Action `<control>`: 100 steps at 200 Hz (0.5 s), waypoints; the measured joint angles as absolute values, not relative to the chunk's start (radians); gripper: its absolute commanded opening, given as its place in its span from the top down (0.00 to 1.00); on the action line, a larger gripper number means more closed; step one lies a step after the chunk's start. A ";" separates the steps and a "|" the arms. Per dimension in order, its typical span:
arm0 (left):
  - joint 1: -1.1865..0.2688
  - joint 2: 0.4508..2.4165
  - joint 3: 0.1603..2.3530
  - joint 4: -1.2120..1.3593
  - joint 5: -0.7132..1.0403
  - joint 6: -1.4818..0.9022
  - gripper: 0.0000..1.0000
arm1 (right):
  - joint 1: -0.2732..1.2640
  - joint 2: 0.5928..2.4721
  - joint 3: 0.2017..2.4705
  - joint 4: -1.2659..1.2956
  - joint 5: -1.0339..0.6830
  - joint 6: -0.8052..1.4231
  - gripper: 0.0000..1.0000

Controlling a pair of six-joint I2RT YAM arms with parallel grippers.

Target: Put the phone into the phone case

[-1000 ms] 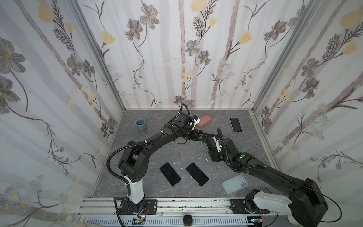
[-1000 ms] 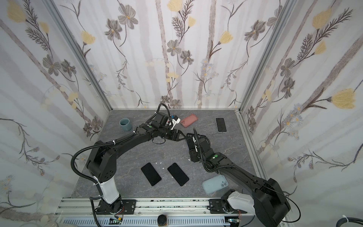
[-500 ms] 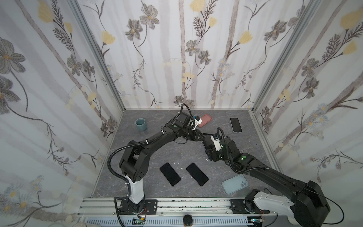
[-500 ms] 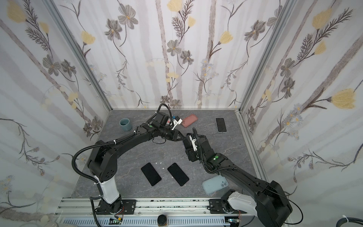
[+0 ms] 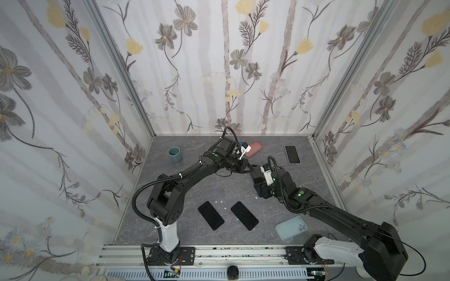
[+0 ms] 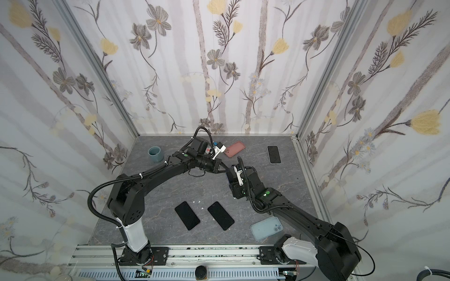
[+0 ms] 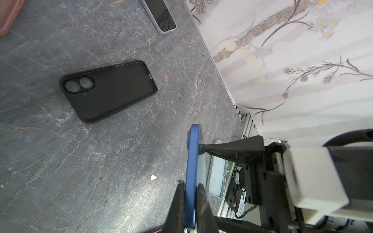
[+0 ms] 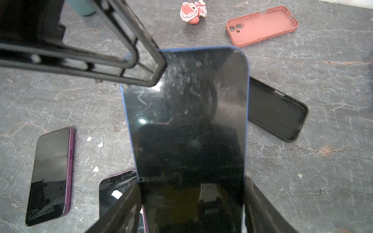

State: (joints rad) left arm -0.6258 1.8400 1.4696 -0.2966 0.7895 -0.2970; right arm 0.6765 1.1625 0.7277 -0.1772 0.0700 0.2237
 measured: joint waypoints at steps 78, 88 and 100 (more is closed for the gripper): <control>-0.574 1.695 1.380 -0.176 0.761 -0.351 1.00 | 0.683 1.184 0.815 -0.136 0.054 0.219 0.18; -0.562 1.670 1.361 -0.153 0.757 -0.370 1.00 | 0.683 1.191 0.830 -0.116 0.052 0.236 0.11; -0.551 1.649 1.349 -0.127 0.741 -0.386 1.00 | 0.681 1.199 0.851 -0.099 0.052 0.239 0.06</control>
